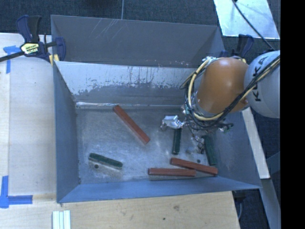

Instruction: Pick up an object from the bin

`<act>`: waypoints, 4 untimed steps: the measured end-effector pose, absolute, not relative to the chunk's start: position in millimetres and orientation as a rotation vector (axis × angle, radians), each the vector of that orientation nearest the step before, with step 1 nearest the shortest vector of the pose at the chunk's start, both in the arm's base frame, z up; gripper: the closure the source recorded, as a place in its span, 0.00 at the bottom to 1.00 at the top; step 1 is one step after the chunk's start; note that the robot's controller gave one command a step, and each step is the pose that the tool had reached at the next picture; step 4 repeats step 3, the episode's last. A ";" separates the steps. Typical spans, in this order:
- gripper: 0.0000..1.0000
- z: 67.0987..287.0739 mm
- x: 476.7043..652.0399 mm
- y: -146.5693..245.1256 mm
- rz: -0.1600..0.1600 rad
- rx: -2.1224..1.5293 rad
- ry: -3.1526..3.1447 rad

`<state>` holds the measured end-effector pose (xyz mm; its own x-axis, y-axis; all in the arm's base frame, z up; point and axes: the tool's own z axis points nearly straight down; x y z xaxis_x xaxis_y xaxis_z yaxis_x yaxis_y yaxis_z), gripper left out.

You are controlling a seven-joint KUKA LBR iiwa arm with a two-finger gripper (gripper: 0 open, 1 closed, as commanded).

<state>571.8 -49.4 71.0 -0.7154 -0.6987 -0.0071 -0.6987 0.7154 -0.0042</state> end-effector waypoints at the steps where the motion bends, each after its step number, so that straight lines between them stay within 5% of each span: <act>1: 0.00 71.3 573.1 -50.1 -0.003 -1.173 2.904; 2: 1.00 71.5 573.4 -49.6 -0.002 -1.172 2.903; 3: 1.00 105.7 575.2 -49.7 -0.004 -1.166 2.909; 4: 1.00 105.7 575.2 -49.7 -0.004 -1.166 2.909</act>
Offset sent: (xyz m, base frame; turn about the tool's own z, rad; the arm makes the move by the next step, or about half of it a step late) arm 0.0000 0.0000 0.0000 0.0000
